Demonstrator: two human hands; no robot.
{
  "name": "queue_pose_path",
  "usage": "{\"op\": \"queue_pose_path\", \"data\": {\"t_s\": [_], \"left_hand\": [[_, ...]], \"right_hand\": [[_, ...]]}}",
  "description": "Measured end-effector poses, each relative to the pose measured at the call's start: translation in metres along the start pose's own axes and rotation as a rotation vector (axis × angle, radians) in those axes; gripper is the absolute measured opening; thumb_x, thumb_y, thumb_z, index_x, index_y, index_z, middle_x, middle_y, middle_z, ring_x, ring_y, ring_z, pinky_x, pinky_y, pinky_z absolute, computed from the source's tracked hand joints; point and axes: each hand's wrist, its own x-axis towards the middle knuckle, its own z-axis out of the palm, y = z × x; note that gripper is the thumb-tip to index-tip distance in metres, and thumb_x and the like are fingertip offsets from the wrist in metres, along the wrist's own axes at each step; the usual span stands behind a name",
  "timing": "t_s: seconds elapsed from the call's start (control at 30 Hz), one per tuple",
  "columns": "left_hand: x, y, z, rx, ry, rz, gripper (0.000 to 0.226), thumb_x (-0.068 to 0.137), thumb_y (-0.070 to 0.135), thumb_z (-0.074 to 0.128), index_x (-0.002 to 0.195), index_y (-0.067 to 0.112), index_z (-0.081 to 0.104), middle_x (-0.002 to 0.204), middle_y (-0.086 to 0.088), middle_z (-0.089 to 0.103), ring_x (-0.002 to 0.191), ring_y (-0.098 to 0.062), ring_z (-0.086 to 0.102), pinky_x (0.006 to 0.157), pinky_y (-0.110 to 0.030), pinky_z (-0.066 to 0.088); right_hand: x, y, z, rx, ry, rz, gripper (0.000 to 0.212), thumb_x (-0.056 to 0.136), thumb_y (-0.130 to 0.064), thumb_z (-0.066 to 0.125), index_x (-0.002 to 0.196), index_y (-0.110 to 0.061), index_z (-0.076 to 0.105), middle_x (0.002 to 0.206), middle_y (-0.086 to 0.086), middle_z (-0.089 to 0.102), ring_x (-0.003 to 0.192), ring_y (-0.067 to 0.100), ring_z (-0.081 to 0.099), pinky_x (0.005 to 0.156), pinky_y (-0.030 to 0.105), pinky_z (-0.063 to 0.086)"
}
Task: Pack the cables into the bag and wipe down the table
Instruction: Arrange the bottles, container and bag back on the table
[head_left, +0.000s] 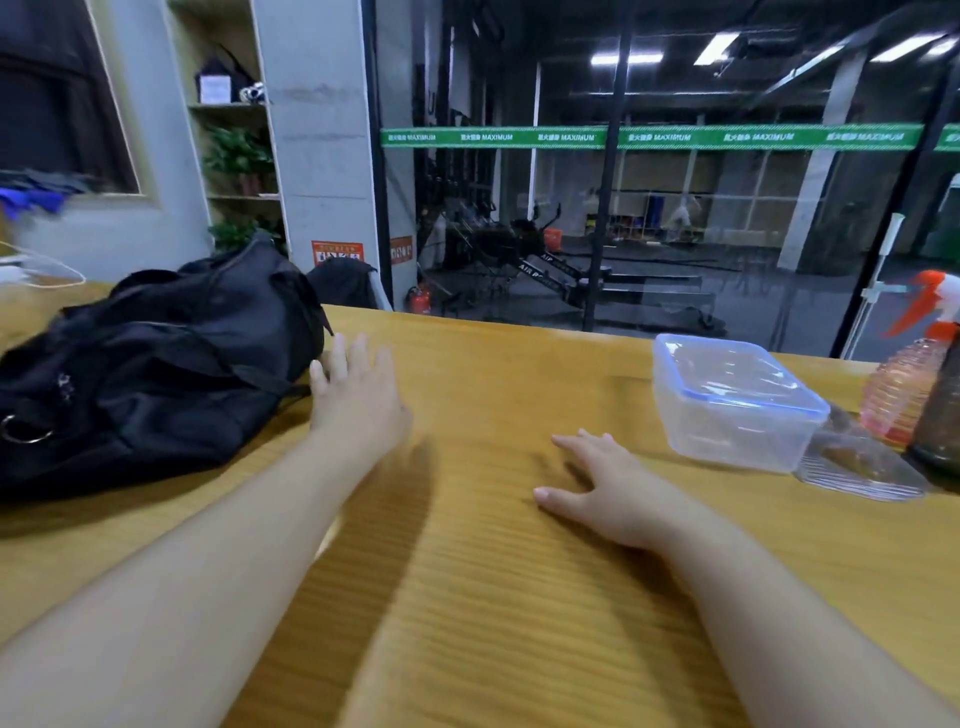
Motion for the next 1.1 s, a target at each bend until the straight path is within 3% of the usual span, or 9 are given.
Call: {"op": "queue_pose_path", "data": {"t_s": [0.17,0.33,0.53,0.63,0.73,0.8,0.87,0.93,1.1], "left_hand": [[0.027,-0.039,0.01,0.162,0.014,-0.086,0.058,0.092,0.028,0.039,0.144,0.016,0.017,0.156,-0.01,0.0,0.142,-0.031,-0.008,0.113,-0.053,0.005],[0.053,-0.062,0.008,0.104,0.031,-0.18,0.086,0.087,0.045,0.051,0.147,0.022,-0.006,0.154,-0.011,-0.016,0.139,-0.038,-0.016,0.112,-0.055,0.0],[0.073,-0.079,0.01,0.101,-0.056,-0.263,0.093,0.083,0.049,0.058,0.146,0.029,-0.007,0.154,-0.013,-0.017,0.139,-0.043,-0.011,0.112,-0.054,0.001],[0.072,-0.084,0.018,0.16,-0.113,-0.303,0.091,0.082,0.054,0.058,0.147,0.03,0.0,0.154,-0.018,-0.005,0.137,-0.048,0.004,0.112,-0.052,0.012],[0.068,-0.086,0.025,0.339,-0.057,-0.286,0.093,0.079,0.056,0.06,0.146,0.024,0.006,0.145,-0.023,0.023,0.129,-0.043,0.026,0.104,-0.047,0.028],[0.068,-0.088,0.026,0.357,0.007,-0.289,0.093,0.079,0.048,0.065,0.145,0.012,0.009,0.137,-0.021,0.035,0.122,-0.038,0.035,0.098,-0.043,0.033],[0.069,-0.091,0.024,0.33,0.062,-0.302,0.075,0.082,0.035,0.066,0.137,0.002,0.027,0.129,-0.018,0.042,0.116,-0.035,0.039,0.092,-0.04,0.036],[0.069,-0.093,0.019,0.353,0.051,-0.283,0.049,0.085,0.03,0.062,0.124,0.004,0.047,0.122,-0.015,0.045,0.11,-0.033,0.04,0.089,-0.038,0.036],[0.067,-0.095,0.011,0.265,0.053,-0.224,0.025,0.088,0.018,0.052,0.11,0.011,0.06,0.11,-0.011,0.053,0.107,-0.036,0.042,0.098,-0.047,0.035]], "right_hand": [[0.003,0.0,0.008,-0.031,-0.053,0.006,0.069,0.085,-0.066,0.046,0.145,-0.039,0.026,0.158,-0.008,0.011,0.146,0.015,0.002,0.116,0.036,0.008],[0.005,0.001,0.008,-0.031,-0.077,0.009,0.069,0.084,-0.068,0.045,0.144,-0.041,0.027,0.158,-0.009,0.012,0.146,0.013,0.001,0.116,0.036,0.008],[0.006,-0.001,0.006,-0.024,-0.08,0.017,0.069,0.083,-0.067,0.048,0.143,-0.041,0.029,0.158,-0.01,0.013,0.146,0.012,0.003,0.116,0.036,0.012],[0.005,-0.002,0.005,-0.034,-0.083,0.016,0.068,0.083,-0.067,0.047,0.143,-0.041,0.028,0.158,-0.01,0.012,0.146,0.012,0.004,0.116,0.036,0.013],[0.004,-0.002,0.005,-0.029,-0.086,0.018,0.069,0.083,-0.066,0.048,0.144,-0.04,0.029,0.157,-0.009,0.013,0.145,0.012,0.005,0.116,0.036,0.013],[0.004,-0.002,0.005,-0.026,-0.086,0.022,0.069,0.083,-0.066,0.048,0.143,-0.041,0.029,0.157,-0.01,0.013,0.145,0.011,0.004,0.116,0.036,0.013],[0.004,-0.002,0.004,-0.026,-0.083,0.02,0.069,0.083,-0.066,0.048,0.143,-0.04,0.029,0.157,-0.01,0.014,0.145,0.011,0.003,0.115,0.036,0.012],[0.003,-0.002,0.004,-0.023,-0.082,0.017,0.069,0.083,-0.066,0.049,0.143,-0.04,0.029,0.157,-0.009,0.014,0.146,0.012,0.004,0.115,0.035,0.012],[0.003,-0.003,0.005,-0.033,-0.078,0.02,0.069,0.083,-0.066,0.047,0.144,-0.039,0.029,0.158,-0.008,0.013,0.146,0.014,0.004,0.115,0.037,0.012]]}}
